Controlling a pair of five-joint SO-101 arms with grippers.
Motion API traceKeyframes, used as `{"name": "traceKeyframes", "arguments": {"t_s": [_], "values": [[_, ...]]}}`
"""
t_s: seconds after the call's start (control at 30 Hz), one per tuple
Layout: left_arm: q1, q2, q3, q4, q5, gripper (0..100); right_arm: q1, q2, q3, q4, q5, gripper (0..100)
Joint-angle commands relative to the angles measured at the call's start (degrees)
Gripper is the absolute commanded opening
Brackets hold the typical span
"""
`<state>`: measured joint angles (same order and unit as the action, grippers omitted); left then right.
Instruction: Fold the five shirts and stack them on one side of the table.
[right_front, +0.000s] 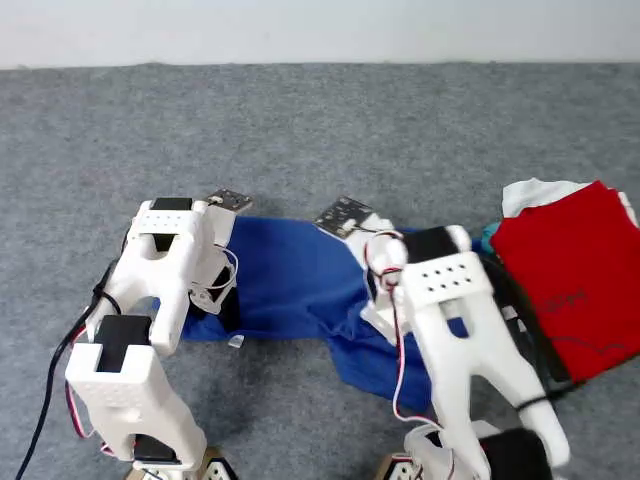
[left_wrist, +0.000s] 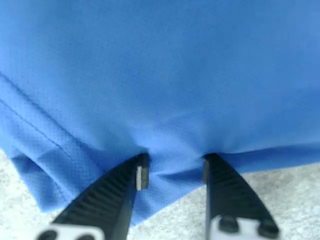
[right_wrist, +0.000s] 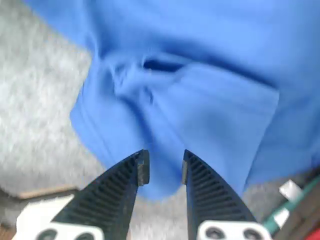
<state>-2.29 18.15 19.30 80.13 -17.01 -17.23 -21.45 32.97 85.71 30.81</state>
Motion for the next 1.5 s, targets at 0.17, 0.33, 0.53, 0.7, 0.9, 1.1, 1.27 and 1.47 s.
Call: {"name": "traceKeyframes", "arguments": {"t_s": [0.17,0.33,0.53,0.7,0.9,1.1,1.27,1.47], "values": [[0.00,-1.85,-0.04,0.70,-0.44,19,7.25,-4.26,16.79,-0.22,10.99,12.2],[1.05,-1.76,-0.04,0.53,-0.44,19,9.45,-3.82,23.74,-5.05,12.48,12.2],[6.33,-1.41,-0.04,0.44,-0.44,19,9.45,-3.74,26.99,-9.98,12.57,12.2],[8.70,-1.41,-0.04,0.44,-0.44,19,9.45,-3.74,31.65,-15.78,12.66,9.5],[8.44,-1.41,-0.04,0.44,-0.44,19,9.45,-4.35,30.86,-15.52,12.66,0.6],[8.62,-1.41,-0.04,0.53,-0.44,19,9.63,-4.35,20.66,-8.48,12.13,1.0],[8.62,-1.41,-0.04,0.62,-0.44,19,9.54,-3.82,12.92,-6.29,12.13,1.0],[8.62,-1.41,-0.04,0.62,-0.44,19,9.80,-3.74,11.34,-8.66,12.13,1.0]]}}
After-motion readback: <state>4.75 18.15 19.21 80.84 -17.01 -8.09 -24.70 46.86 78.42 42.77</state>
